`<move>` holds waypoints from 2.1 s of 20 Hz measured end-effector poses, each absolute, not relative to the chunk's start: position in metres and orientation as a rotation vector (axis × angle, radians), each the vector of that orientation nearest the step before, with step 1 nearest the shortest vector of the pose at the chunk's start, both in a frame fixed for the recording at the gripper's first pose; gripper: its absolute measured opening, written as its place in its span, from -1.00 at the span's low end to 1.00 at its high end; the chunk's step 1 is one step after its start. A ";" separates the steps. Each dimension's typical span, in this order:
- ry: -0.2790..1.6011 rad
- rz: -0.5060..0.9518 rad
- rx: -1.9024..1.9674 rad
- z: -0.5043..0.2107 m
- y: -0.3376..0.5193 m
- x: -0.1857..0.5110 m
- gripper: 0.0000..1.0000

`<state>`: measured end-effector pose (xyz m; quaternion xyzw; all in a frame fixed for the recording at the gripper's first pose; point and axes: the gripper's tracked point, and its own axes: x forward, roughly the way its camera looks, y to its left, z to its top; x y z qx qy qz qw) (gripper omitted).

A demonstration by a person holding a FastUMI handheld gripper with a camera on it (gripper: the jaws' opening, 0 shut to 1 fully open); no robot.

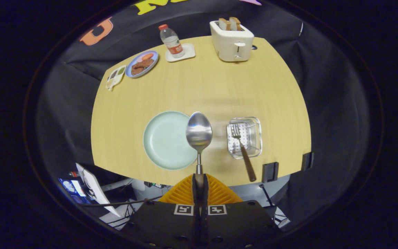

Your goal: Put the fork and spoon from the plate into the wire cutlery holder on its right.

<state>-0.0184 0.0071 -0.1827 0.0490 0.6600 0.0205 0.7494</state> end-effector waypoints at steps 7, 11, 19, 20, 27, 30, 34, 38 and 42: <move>1.546 -0.009 0.182 -0.198 -0.039 -0.022 -0.99; 1.608 -0.021 0.240 -0.206 -0.049 -0.028 -0.99; 1.631 -0.027 0.302 -0.222 -0.054 -0.015 -0.93; 1.629 -0.027 0.309 -0.223 -0.055 -0.013 -0.93; 1.578 -0.026 0.349 -0.221 -0.054 -0.004 -0.48; 1.499 0.005 0.311 -0.213 -0.050 0.006 0.20; 1.337 0.038 0.223 -0.196 -0.041 0.027 0.85; 1.162 0.050 0.188 -0.171 -0.028 0.052 0.94; 0.963 0.064 0.148 -0.134 -0.019 0.070 0.94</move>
